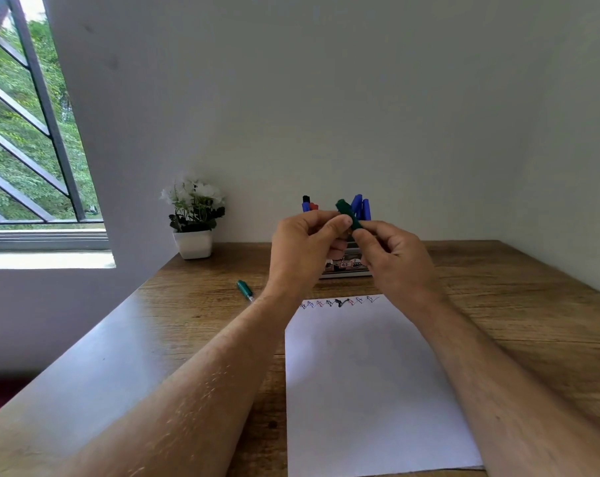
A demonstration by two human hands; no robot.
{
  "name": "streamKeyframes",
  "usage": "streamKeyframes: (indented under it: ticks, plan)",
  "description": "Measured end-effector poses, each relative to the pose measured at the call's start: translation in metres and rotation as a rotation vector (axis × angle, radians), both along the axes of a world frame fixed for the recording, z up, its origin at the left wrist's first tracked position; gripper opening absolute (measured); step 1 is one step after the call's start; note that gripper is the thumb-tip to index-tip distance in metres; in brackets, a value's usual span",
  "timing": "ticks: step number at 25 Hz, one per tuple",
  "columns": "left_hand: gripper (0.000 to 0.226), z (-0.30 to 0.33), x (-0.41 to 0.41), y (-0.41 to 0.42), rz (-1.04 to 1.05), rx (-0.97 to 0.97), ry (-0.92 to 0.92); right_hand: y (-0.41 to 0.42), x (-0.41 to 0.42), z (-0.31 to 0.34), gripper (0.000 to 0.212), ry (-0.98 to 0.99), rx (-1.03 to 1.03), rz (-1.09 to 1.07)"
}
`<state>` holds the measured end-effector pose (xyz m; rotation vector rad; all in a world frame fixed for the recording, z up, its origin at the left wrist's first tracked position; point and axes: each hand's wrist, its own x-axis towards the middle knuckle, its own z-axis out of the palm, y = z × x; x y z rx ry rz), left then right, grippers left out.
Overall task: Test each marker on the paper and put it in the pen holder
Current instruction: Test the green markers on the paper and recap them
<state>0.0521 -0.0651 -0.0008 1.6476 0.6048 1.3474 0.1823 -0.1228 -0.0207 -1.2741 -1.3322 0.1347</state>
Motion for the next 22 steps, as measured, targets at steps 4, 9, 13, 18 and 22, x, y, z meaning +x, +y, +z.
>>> streamKeyframes:
  ticks: [4,9,13,18,22]
  plan:
    - [0.01,0.001,0.0,-0.002,-0.047,-0.023,-0.018,-0.006,0.001,0.003,0.023,-0.03,-0.009,-0.054]
    - [0.017,0.001,0.002,0.0,-0.055,-0.112,-0.072,-0.01,0.0,0.005,0.035,-0.124,-0.044,-0.131]
    - [0.006,0.007,-0.003,0.004,-0.124,-0.202,-0.239,-0.01,0.002,0.002,0.047,-0.147,-0.036,-0.186]
    - [0.019,0.013,-0.01,0.008,-0.298,-0.46,-0.556,-0.007,-0.001,0.0,0.038,-0.036,0.018,-0.104]
    - [0.023,0.011,-0.009,0.008,-0.38,-0.454,-0.54,-0.006,0.001,-0.001,0.036,0.063,0.112,0.012]
